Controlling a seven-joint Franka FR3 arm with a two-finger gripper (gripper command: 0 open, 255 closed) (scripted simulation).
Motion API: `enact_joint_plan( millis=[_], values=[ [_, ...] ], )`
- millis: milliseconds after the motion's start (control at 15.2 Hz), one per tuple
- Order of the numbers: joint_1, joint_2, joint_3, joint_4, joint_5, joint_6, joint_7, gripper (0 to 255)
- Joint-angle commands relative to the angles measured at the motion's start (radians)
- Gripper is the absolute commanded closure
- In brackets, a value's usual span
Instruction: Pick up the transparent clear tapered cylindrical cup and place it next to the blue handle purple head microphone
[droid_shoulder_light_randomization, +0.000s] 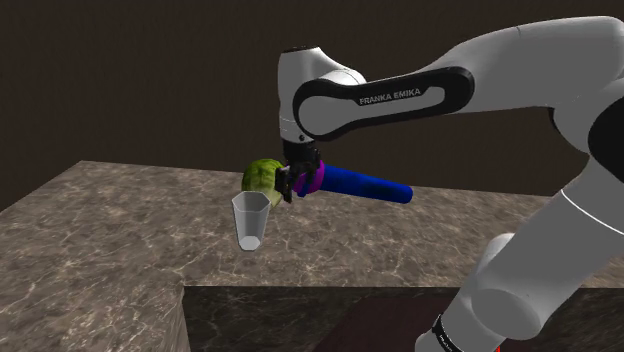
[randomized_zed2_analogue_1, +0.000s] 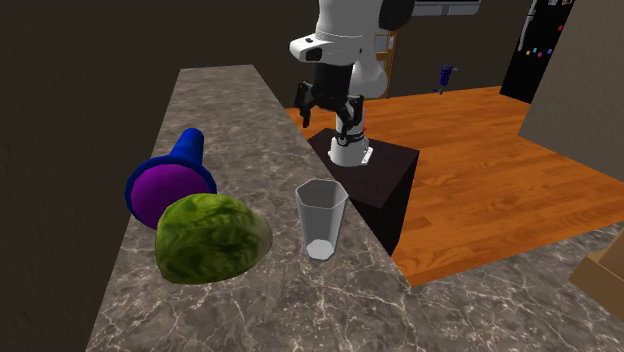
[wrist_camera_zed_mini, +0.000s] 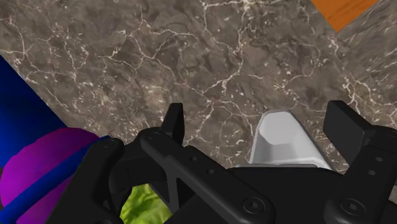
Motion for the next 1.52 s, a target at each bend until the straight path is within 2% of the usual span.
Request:
enact_joint_plan(
  millis=[0, 330, 726, 1188, 1452],
  values=[
    [0.008, 0.072, 0.022, 0.047, -0.018, 0.022, 0.041, 0],
    [0.039, 0.260, 0.060, 0.194, -0.083, 0.048, 0.134, 0],
    [0.104, 0.492, 0.074, 0.416, -0.171, 0.038, 0.227, 0],
    [0.100, 0.514, 0.065, 0.351, -0.186, 0.123, 0.238, 0],
    [0.099, 0.516, 0.064, 0.346, -0.187, 0.129, 0.239, 0]
  ],
)
